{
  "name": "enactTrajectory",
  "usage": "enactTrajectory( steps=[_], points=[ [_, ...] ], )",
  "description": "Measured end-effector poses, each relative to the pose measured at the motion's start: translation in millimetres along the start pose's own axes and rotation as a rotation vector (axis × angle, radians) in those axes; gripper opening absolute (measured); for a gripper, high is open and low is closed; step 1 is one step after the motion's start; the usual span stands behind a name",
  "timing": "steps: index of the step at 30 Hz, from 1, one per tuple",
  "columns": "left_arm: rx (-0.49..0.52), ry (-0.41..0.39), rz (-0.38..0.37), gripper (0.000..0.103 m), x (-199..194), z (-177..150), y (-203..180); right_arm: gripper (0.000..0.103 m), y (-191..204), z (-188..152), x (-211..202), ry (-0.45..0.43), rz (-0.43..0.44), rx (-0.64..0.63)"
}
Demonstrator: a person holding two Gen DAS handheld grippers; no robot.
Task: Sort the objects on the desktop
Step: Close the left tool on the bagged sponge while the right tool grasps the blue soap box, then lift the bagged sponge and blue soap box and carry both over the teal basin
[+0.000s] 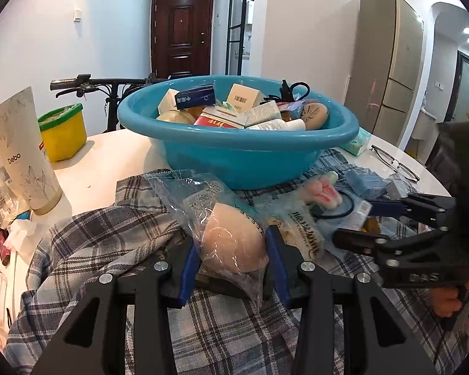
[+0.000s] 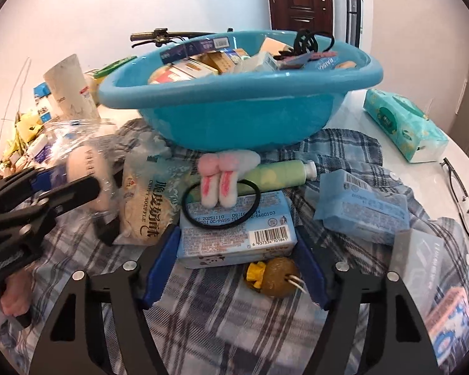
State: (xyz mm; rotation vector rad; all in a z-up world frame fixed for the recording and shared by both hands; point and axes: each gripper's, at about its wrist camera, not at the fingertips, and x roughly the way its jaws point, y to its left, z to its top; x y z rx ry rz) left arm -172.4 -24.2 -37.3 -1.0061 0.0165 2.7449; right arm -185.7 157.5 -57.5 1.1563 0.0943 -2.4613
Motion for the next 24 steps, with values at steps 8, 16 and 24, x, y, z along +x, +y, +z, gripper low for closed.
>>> enactTrajectory(
  steps=[8,16,24],
  points=[
    [-0.002,0.004,-0.005,0.044,0,1,-1,0.071,3,4,-18,-0.052,-0.018,-0.014],
    [0.026,-0.055,0.009,0.044,-33,12,-9,0.071,6,7,-31,-0.096,-0.018,-0.021],
    [0.125,-0.158,0.016,0.044,-70,37,-16,0.071,13,16,-53,-0.164,-0.092,-0.034]
  ],
)
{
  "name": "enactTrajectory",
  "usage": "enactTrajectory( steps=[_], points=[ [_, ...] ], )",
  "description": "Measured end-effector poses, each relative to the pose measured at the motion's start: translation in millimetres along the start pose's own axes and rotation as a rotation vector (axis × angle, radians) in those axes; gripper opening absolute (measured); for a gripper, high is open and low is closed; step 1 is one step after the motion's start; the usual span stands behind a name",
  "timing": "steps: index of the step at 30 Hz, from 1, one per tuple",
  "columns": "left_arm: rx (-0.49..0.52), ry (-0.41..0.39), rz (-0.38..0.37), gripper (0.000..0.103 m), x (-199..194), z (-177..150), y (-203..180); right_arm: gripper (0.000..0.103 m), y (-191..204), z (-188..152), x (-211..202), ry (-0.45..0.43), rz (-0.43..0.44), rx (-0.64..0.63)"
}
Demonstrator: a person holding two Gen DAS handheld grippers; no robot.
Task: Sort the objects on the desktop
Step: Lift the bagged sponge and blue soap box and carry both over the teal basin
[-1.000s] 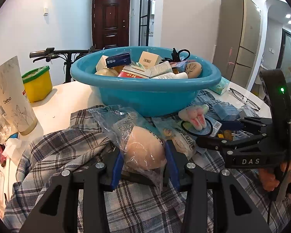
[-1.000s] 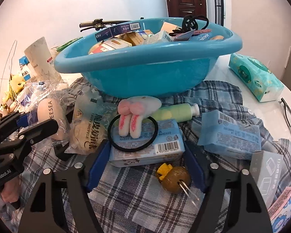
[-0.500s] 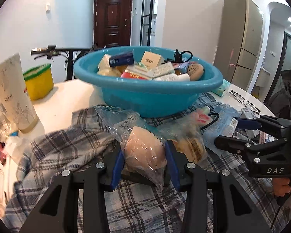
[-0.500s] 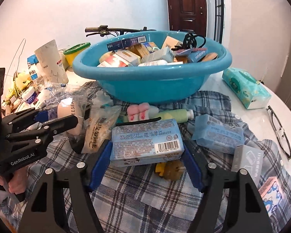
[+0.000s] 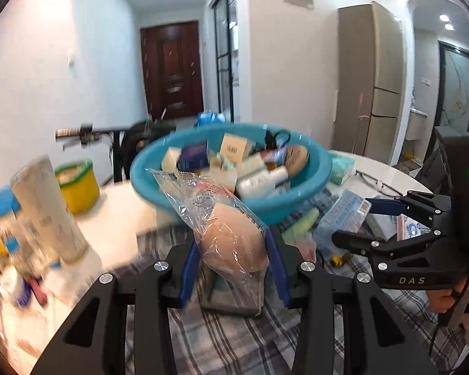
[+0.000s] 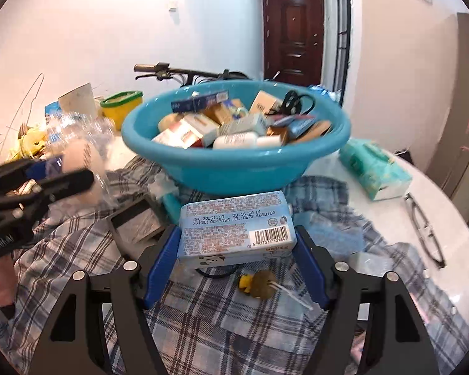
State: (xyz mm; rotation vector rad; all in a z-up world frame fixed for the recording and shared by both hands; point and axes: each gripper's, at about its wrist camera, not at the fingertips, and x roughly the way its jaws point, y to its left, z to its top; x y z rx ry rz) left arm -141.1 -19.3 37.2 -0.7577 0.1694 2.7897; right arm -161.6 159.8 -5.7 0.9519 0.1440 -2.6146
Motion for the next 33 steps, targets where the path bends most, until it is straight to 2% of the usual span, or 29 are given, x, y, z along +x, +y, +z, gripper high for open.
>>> enactTrajectory(
  steps=[6,8,12,19,22,26,28,31,33],
  points=[
    [0.026,-0.182,0.029,0.044,-21,23,4,0.071,6,24,-38,-0.098,-0.019,0.001],
    [-0.002,-0.207,0.063,0.044,-24,32,7,0.071,10,34,-53,-0.146,-0.027,-0.001],
    [-0.059,-0.265,0.069,0.044,-42,54,10,0.071,16,55,-80,-0.236,-0.054,-0.003],
    [-0.004,-0.388,0.109,0.044,-86,93,-12,0.071,22,90,-107,-0.345,-0.058,0.039],
    [-0.001,-0.439,0.169,0.044,-98,108,-15,0.071,21,101,-115,-0.379,-0.058,0.067],
    [-0.083,-0.477,0.133,0.044,-108,121,-5,0.071,25,118,-128,-0.447,-0.148,0.047],
    [-0.103,-0.514,0.137,0.044,-112,125,-2,0.071,29,125,-137,-0.488,-0.183,0.043],
    [-0.126,-0.551,0.181,0.044,-111,133,0,0.071,26,130,-153,-0.578,-0.224,0.082],
    [-0.153,-0.574,0.157,0.044,-113,140,5,0.071,24,133,-156,-0.607,-0.248,0.098]
  ],
)
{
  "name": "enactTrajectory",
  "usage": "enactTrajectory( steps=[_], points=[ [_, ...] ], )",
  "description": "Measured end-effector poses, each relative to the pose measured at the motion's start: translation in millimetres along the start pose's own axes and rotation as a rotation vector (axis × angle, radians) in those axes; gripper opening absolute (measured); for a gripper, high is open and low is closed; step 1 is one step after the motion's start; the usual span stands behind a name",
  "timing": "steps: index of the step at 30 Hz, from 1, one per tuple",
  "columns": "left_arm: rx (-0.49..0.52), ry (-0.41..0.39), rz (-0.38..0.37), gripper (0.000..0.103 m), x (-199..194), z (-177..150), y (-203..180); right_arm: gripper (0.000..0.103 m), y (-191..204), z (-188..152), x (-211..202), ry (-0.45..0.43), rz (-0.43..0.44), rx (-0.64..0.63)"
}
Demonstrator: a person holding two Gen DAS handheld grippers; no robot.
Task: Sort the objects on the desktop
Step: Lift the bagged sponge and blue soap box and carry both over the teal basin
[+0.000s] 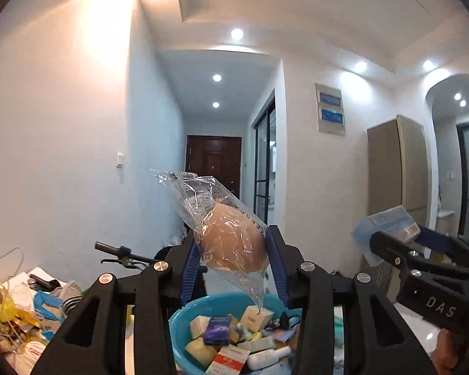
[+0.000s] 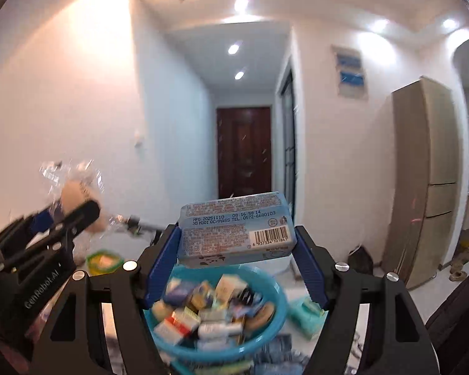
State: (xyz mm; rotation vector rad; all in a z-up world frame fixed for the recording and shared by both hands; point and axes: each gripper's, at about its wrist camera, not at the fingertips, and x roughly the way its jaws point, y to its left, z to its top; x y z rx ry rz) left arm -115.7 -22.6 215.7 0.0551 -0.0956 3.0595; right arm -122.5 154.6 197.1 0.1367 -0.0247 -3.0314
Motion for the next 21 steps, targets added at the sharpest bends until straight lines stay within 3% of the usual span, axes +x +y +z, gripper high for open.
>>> enactTrajectory(
  steps=[6,11,18,21],
  points=[
    [-0.022,-0.056,0.003,0.044,5,28,4,0.071,-3,18,10,-0.078,-0.053,0.026],
    [-0.013,-0.117,0.062,0.044,7,40,2,0.071,-8,34,14,-0.152,-0.120,0.061],
    [-0.068,-0.117,0.040,0.044,31,42,12,0.071,-11,40,28,-0.186,-0.150,0.064],
    [-0.033,-0.091,0.022,0.044,47,34,10,0.071,-8,38,33,-0.176,-0.138,0.051]
  ],
)
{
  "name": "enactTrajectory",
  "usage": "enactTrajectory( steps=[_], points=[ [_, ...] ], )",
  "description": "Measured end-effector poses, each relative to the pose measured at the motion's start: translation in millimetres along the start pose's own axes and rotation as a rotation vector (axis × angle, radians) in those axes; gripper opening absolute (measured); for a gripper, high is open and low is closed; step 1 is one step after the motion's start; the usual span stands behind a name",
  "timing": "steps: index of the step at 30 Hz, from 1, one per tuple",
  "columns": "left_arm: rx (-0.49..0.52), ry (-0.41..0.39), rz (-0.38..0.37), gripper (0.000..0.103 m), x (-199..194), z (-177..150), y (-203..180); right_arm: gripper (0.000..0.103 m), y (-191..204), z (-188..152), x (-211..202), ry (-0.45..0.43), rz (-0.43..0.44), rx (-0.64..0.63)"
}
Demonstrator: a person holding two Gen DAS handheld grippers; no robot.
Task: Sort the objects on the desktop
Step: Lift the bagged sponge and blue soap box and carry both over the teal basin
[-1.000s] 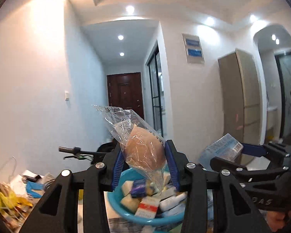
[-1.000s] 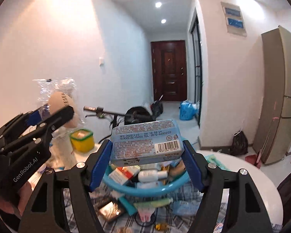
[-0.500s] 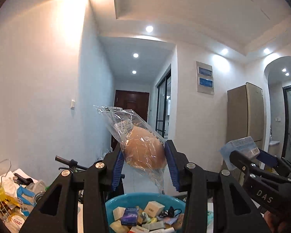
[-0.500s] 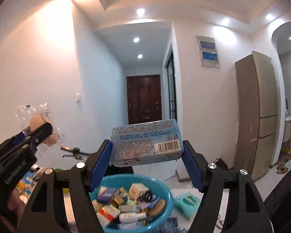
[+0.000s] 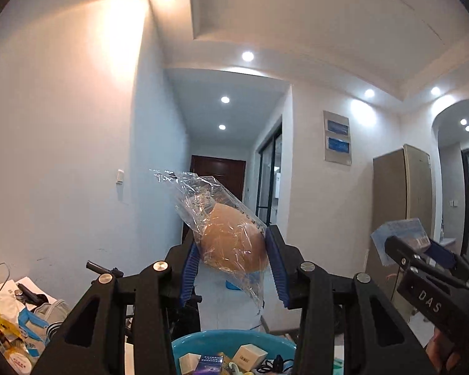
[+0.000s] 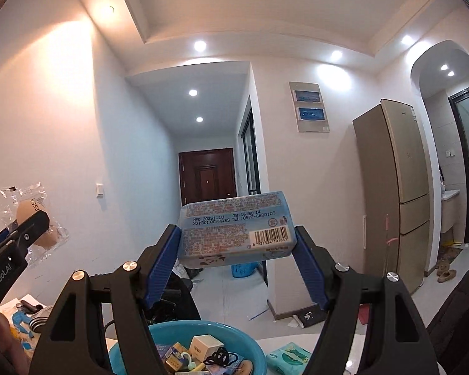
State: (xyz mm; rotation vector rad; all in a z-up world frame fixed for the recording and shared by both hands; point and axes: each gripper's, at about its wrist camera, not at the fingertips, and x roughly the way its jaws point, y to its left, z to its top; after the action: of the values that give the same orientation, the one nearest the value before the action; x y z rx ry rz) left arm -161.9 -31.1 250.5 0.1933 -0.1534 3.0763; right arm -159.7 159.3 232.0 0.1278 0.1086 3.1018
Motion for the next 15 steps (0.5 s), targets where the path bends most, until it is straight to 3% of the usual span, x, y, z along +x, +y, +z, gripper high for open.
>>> enactTrajectory(
  steps=[7,15],
  points=[
    [0.009,0.074,0.026,0.044,33,-28,4,0.071,-5,-7,33,0.045,0.018,0.008],
    [-0.033,0.087,0.038,0.044,32,-32,19,0.071,-9,-18,53,0.111,0.063,0.026]
  ],
)
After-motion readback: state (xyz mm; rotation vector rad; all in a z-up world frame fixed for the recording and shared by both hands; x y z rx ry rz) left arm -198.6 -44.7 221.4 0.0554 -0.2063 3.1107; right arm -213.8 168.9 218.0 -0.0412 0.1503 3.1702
